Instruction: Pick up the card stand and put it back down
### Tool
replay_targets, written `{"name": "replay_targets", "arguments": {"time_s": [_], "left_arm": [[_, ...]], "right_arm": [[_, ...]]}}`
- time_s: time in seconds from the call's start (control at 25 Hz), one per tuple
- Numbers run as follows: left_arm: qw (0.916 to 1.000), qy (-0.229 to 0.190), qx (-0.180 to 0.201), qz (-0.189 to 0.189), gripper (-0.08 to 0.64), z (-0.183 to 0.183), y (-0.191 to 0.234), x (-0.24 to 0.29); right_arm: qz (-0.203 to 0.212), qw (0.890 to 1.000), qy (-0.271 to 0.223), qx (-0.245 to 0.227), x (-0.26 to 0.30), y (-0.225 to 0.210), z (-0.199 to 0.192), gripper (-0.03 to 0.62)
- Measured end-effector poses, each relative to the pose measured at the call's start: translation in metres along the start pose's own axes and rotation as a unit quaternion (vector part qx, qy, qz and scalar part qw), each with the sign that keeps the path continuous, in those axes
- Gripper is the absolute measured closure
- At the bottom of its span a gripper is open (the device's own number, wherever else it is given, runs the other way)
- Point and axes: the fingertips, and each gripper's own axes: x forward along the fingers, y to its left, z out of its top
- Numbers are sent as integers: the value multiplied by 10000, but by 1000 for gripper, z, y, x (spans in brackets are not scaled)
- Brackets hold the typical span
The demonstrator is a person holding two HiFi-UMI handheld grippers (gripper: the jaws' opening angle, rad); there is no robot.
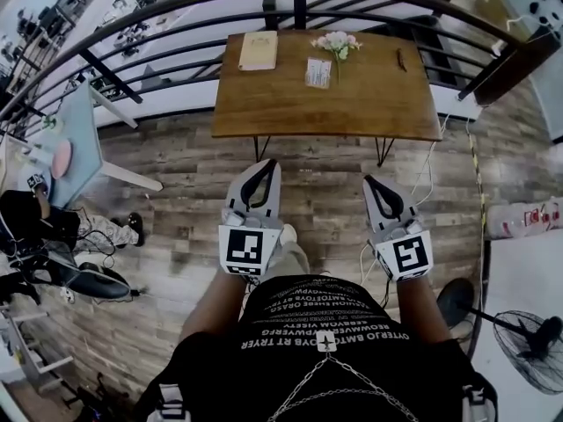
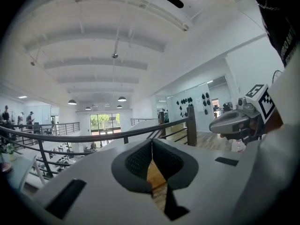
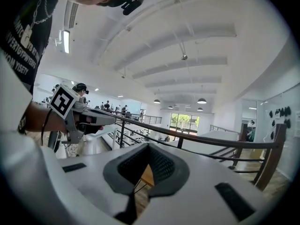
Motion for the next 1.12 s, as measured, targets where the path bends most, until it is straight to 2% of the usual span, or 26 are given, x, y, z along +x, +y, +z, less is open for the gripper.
{"name": "replay_targets", "arguments": {"time_s": [0.36,0.88,1.12], "left_arm": [[9996,0,-15,-272,531,9,28,57],[9973,-338,-60,-649,531,30,67,100],[9958,-376,-72,-826,532,27,90,122]], "right_arm": [[-98,9998,142,96,52,-24,9,589],[-285,9993,177,-156,99,-26,40,589],[-407,9989,227,-44,124,-22,44,589]]}}
